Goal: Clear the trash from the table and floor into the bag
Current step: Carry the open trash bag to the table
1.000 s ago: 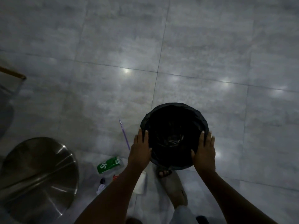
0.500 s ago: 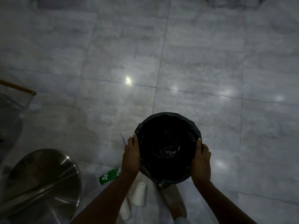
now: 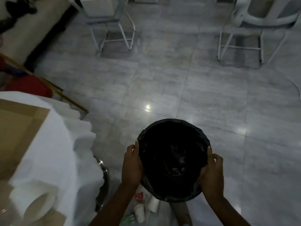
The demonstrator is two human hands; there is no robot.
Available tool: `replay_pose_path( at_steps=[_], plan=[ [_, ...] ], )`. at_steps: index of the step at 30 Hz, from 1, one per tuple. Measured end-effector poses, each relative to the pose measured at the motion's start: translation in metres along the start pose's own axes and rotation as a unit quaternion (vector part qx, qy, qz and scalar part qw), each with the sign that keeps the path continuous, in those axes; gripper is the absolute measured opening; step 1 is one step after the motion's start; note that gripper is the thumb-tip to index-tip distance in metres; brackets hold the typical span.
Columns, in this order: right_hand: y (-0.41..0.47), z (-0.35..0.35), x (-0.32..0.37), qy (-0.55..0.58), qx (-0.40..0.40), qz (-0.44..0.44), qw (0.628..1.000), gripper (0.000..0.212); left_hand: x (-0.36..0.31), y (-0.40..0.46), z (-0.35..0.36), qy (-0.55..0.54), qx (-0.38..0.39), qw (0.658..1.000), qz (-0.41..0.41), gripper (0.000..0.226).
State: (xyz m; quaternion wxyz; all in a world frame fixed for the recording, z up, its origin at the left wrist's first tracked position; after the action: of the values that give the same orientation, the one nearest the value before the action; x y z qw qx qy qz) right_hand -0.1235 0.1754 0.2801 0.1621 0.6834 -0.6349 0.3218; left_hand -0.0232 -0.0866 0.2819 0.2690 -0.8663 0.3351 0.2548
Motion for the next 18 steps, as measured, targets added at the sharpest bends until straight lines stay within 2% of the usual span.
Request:
replay_pose_path(
  at_steps=[2,4,7,11,15,18],
  plan=[
    [-0.019,-0.03,0.033,0.019,-0.023,-0.044,0.999,0.062,-0.015,-0.028,-0.043,0.025,-0.025,0.999,0.035,0.031],
    [-0.042,-0.056,0.063,0.0,-0.048,-0.098,0.994,0.077,-0.024,-0.06,-0.079,0.025,-0.029,0.999,0.024,0.031],
    [-0.084,-0.093,0.108,0.005,-0.063,-0.127,0.99,0.076,-0.041,-0.121,-0.142,0.039,-0.08,0.992,0.09,0.051],
    [-0.139,-0.139,0.157,0.026,-0.073,-0.169,0.983,0.072,-0.051,-0.189,-0.208,0.037,-0.138,0.982,0.122,0.059],
    [-0.19,-0.167,0.193,0.064,-0.041,-0.174,0.982,0.069,-0.049,-0.251,-0.266,0.021,-0.179,0.977,0.115,0.059],
    [-0.218,-0.177,0.225,0.091,0.003,-0.199,0.976,0.067,-0.036,-0.292,-0.301,0.029,-0.216,0.973,0.076,0.056]
  ],
)
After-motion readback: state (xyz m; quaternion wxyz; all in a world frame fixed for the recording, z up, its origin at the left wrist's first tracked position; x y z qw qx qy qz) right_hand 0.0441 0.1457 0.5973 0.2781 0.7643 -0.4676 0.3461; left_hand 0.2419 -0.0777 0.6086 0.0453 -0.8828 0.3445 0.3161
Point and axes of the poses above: each hand's wrist, its own y-axis towards the middle knuckle, its own z-axis out of the palm, x = y × z, the point moved 4 cm from there along y, towards the middle knuckle, and after that the axes turned 2 degrees about x, right-handed, at the moved point
